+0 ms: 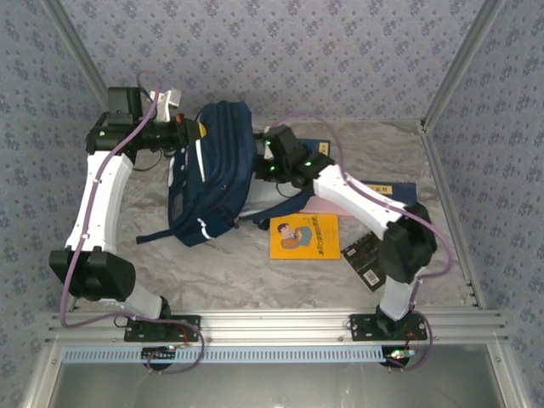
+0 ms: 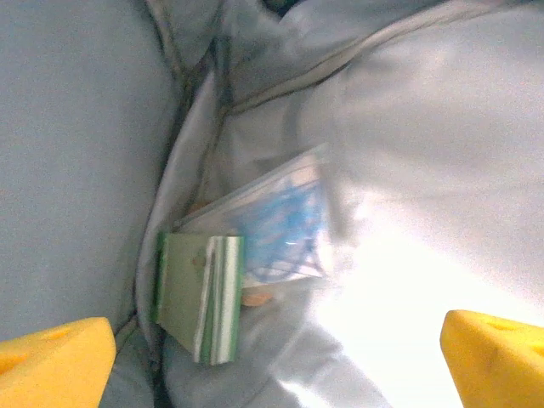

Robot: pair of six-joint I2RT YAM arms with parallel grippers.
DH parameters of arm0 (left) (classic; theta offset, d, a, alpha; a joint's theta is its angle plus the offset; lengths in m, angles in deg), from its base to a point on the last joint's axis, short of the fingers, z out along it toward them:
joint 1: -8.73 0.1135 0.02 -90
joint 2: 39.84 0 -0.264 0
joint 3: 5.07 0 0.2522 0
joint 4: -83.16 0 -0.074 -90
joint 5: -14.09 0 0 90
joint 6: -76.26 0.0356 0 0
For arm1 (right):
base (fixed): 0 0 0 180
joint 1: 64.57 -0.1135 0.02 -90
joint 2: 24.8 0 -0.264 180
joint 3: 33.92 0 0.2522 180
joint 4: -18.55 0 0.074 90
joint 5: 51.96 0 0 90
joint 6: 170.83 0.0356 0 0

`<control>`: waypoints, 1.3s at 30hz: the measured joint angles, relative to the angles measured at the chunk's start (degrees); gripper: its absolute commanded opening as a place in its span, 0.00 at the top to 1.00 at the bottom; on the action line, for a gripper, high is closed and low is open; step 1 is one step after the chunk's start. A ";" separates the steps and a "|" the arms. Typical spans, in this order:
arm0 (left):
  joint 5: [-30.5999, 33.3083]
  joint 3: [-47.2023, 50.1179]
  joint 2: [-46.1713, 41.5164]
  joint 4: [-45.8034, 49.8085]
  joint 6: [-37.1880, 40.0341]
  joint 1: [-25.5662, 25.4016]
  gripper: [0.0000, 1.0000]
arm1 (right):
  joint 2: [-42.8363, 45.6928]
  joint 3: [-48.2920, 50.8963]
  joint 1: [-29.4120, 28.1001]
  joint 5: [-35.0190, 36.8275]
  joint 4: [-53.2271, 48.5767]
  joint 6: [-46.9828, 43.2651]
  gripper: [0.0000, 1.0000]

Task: Pack books, pencil case, and school supplies into a backpack

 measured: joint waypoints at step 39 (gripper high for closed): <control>35.01 24.83 -8.31 -2.99 2.12 -18.69 0.60 | 13.38 44.59 20.85 -6.36 4.04 0.33 0.05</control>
